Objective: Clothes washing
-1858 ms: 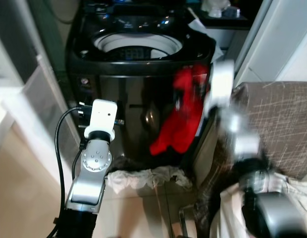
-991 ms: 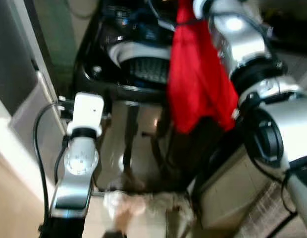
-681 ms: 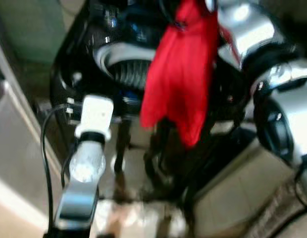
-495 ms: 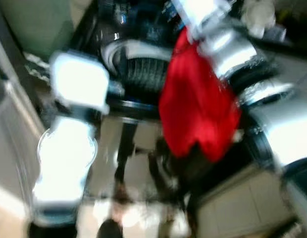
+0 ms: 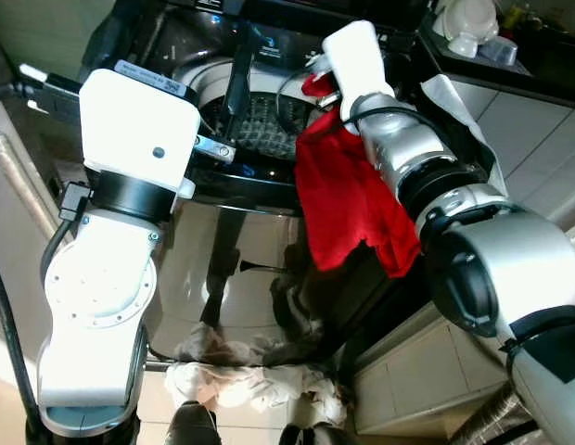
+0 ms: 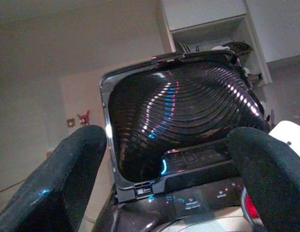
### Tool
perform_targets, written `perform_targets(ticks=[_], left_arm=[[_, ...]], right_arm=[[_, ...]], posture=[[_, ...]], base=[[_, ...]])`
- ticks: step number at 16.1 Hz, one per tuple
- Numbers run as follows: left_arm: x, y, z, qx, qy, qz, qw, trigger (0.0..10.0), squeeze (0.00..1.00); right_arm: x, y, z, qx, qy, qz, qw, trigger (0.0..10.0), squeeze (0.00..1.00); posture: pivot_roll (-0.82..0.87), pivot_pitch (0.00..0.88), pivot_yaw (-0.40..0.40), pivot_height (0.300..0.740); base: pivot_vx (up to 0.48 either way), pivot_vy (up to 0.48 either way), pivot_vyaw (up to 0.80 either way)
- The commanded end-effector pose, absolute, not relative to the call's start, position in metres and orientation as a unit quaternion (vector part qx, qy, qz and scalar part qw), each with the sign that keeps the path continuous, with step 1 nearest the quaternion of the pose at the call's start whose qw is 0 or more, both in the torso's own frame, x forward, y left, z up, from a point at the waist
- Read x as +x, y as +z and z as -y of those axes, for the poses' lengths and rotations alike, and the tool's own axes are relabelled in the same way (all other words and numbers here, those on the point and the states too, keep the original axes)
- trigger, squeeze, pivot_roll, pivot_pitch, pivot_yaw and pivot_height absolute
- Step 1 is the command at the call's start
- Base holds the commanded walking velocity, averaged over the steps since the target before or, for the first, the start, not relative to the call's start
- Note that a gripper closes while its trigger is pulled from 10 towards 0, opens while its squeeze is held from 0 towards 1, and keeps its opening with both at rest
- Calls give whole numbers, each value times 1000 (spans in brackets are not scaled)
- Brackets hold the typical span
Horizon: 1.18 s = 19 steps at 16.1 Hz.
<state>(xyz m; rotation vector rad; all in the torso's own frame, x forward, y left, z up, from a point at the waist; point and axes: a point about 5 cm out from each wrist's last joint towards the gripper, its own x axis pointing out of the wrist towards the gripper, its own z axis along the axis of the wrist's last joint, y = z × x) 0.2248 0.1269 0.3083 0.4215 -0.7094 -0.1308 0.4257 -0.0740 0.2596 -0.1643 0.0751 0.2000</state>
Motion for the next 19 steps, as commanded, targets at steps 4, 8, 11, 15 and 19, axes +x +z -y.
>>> perform_targets(ticks=[4, 8, 11, 15, 19], left_arm=[[228, 304, -125, 203, -77, 327, 920, 10000, 0], [238, 290, -127, 202, -68, 302, 929, 10000, 0], [244, 281, -128, 196, -62, 292, 934, 10000, 0], [253, 262, -124, 185, -87, 263, 943, 10000, 0], [259, 261, -122, 193, -101, 273, 937, 10000, 0]], right_arm=[[427, 259, 80, 99, 91, -64, 989, 10000, 1000], [429, 296, 84, 134, 96, 0, 986, 10000, 1000], [425, 341, 94, -8, 79, 160, 984, 10000, 0], [424, 309, 117, -48, 56, 174, 982, 10000, 0], [420, 284, 133, 24, 57, 167, 984, 10000, 0]], posture=[[286, 109, -179, 740], [268, 84, -178, 740], [241, 58, -174, 740], [140, 33, -112, 740], [106, 24, -87, 740]], base=[[0, 0, 0], [0, 0, 0], [0, 0, 0], [0, 0, 0], [0, 0, 0]])
